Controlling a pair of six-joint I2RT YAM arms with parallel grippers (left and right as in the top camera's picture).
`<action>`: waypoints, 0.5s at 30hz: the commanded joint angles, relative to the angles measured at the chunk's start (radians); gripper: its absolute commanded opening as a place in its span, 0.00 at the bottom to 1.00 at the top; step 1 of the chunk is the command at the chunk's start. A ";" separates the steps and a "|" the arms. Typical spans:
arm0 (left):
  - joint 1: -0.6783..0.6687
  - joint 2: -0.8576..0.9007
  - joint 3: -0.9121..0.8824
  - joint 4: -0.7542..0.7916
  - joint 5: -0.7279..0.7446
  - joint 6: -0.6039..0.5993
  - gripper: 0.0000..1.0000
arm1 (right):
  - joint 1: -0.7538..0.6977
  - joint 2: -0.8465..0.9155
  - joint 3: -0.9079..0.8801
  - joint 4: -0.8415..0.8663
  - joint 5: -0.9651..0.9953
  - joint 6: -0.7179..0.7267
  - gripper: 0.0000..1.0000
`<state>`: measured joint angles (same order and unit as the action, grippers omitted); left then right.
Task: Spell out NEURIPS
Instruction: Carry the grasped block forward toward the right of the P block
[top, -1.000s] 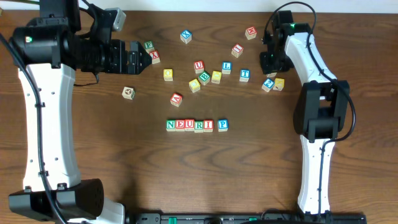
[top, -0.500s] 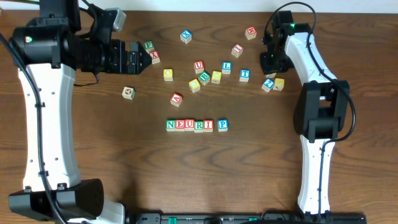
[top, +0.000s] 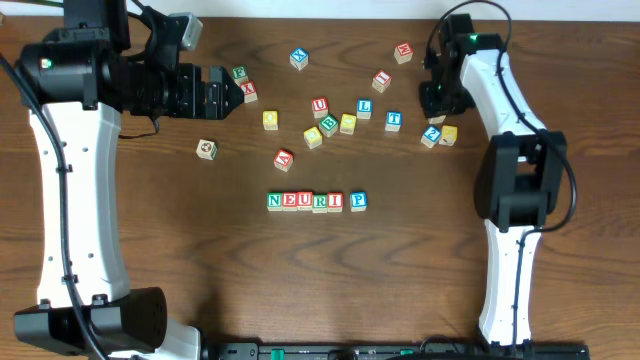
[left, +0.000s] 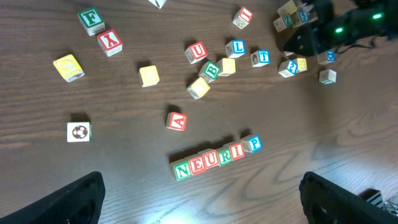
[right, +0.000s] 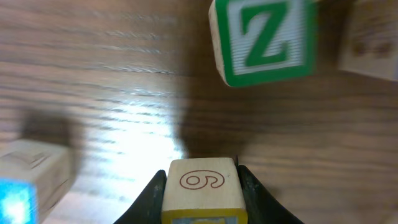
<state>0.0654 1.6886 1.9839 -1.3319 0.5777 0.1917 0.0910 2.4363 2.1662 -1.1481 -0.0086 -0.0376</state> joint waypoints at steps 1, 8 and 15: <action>0.003 -0.008 0.016 -0.003 0.009 0.014 0.98 | 0.008 -0.127 0.011 -0.010 -0.010 -0.001 0.25; 0.003 -0.008 0.016 -0.003 0.009 0.014 0.98 | 0.010 -0.260 0.011 -0.143 -0.010 0.104 0.19; 0.003 -0.008 0.016 -0.003 0.009 0.014 0.98 | 0.050 -0.318 0.010 -0.311 -0.036 0.161 0.07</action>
<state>0.0654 1.6886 1.9839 -1.3319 0.5774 0.1917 0.1085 2.1529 2.1666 -1.4292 -0.0128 0.0776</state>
